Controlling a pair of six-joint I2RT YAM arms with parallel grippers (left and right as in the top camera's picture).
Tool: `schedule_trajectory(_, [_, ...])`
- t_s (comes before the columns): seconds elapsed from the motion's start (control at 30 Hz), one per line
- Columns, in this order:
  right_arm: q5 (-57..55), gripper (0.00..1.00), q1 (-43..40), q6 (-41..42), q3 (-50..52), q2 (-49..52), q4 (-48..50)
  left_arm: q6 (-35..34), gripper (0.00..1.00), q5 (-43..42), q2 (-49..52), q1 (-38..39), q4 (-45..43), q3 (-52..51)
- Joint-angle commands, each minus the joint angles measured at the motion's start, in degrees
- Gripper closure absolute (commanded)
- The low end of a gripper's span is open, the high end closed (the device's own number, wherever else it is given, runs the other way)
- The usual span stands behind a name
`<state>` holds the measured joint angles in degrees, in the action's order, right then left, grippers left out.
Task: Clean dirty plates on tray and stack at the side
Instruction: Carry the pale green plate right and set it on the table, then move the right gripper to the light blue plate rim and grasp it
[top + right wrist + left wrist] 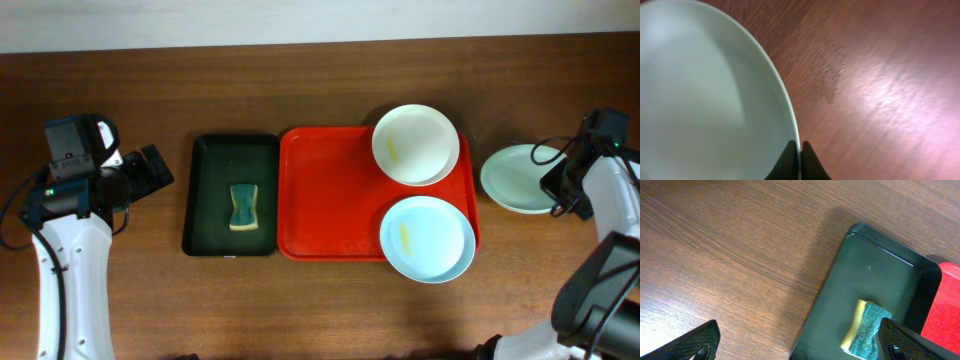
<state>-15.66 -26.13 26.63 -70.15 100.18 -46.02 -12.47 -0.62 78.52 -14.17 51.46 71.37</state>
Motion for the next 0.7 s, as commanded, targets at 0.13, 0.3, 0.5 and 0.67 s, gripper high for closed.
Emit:
schedule_trajectory(0.13, [3.45, 0.96, -0.17, 0.46, 0.76, 5.75, 1.05, 0.15, 0.01, -0.02, -0.66, -0.24, 0.09, 0.68])
schedule_trajectory(0.3, [3.45, 0.92, -0.15, 0.44, 0.76, 6.1, 1.64, 0.15, 0.01, -0.02, -0.66, -0.24, 0.09, 0.68])
schedule_trajectory(0.5, [6.16, 0.54, -0.13, -7.08, -1.33, 5.7, -1.01, 0.15, 0.01, -0.02, -0.66, -0.24, 0.09, 0.68])
schedule_trajectory(0.67, [13.77, 0.41, -0.13, -11.21, -12.59, 4.9, -12.85, 0.15, 0.01, -0.02, -0.66, -0.24, 0.09, 0.68])
